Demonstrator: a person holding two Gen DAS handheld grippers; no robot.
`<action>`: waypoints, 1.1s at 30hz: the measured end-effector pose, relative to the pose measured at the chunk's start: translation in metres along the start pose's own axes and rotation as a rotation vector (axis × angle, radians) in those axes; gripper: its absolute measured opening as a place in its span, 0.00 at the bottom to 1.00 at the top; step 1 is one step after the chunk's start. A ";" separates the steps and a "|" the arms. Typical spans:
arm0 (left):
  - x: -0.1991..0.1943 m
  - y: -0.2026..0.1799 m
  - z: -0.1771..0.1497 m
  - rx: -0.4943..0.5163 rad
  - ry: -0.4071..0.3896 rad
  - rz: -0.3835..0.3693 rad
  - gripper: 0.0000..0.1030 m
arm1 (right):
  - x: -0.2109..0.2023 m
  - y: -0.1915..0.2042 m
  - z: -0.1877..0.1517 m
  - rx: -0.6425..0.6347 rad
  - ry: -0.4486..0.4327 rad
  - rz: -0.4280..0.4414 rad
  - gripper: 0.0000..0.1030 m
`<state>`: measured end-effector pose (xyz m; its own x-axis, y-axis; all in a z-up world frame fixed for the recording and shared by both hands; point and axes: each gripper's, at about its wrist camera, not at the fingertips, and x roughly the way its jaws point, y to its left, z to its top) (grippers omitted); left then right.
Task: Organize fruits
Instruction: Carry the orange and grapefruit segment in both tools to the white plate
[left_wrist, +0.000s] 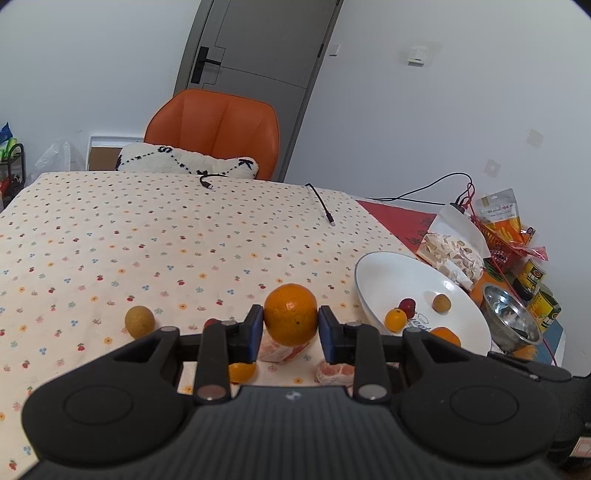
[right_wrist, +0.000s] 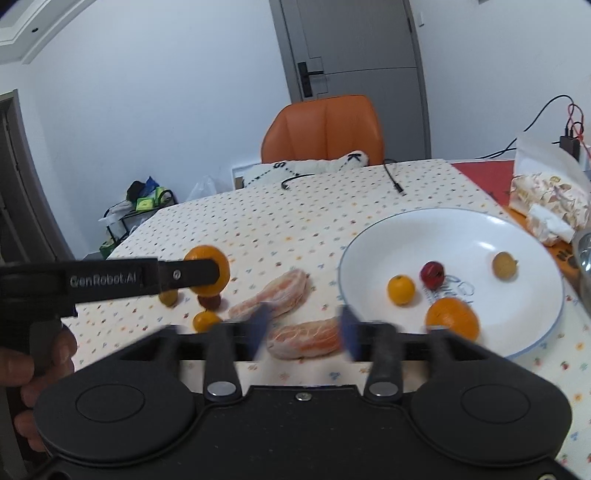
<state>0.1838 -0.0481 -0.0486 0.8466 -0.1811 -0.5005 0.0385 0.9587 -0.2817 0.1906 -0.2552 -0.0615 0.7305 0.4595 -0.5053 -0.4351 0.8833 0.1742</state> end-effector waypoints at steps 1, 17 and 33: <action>-0.001 0.002 0.000 -0.003 0.000 0.002 0.29 | 0.001 0.002 -0.002 -0.006 0.001 0.004 0.60; -0.008 0.030 -0.003 -0.034 -0.001 0.036 0.29 | 0.039 0.023 -0.018 -0.072 0.078 -0.070 0.76; -0.009 0.034 -0.004 -0.050 0.001 0.039 0.29 | 0.053 0.028 -0.020 -0.124 0.073 -0.122 0.56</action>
<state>0.1757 -0.0153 -0.0571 0.8463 -0.1443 -0.5128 -0.0207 0.9530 -0.3024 0.2069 -0.2083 -0.1006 0.7436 0.3381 -0.5768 -0.4109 0.9117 0.0047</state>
